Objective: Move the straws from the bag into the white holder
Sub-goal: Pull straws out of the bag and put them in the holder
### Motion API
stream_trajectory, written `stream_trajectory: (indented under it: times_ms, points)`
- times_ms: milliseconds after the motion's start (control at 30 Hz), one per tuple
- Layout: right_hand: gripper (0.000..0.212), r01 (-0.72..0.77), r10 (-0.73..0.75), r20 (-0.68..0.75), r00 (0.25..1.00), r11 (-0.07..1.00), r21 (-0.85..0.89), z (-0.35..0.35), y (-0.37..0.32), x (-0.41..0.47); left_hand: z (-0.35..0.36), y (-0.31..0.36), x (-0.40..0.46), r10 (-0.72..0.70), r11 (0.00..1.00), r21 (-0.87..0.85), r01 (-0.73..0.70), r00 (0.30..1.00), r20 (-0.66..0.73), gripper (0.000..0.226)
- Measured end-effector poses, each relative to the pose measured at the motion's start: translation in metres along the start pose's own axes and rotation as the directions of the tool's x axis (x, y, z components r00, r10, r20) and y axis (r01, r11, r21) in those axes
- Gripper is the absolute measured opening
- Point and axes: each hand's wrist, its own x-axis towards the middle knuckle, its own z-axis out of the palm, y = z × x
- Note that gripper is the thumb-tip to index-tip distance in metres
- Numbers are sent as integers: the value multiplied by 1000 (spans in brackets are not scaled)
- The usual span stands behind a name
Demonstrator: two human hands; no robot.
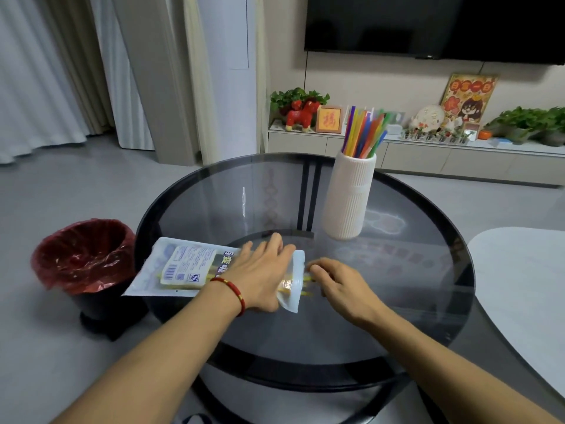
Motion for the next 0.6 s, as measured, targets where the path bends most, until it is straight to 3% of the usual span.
stream_trajectory:
  times_ms: [100, 233, 333, 533, 600]
  points:
    - [17, -48, 46, 15, 999, 979, 196, 6, -2, -3, -5, 7, 0, 37, 995, 97, -26, 993, -112, 85]
    - [29, -113, 103, 46, 994, 918, 379, 7, 2, -4, -14, 16, -1, 105, 967, 249, -47, 969, -223, 107]
    - [18, -117, 92, 74, 993, 858, 500, 4, 6, -3, -14, 18, -1, 123, 948, 314, -44, 963, -239, 118]
    - [10, -180, 156, 95, 983, 732, 657, -19, 21, -1, -6, -4, -7, -61, 991, 112, 77, 988, -140, 117]
    - [19, -260, 207, 165, 964, 614, 746, -22, 24, -2, -3, -4, -8, -61, 996, 58, 68, 992, -112, 117]
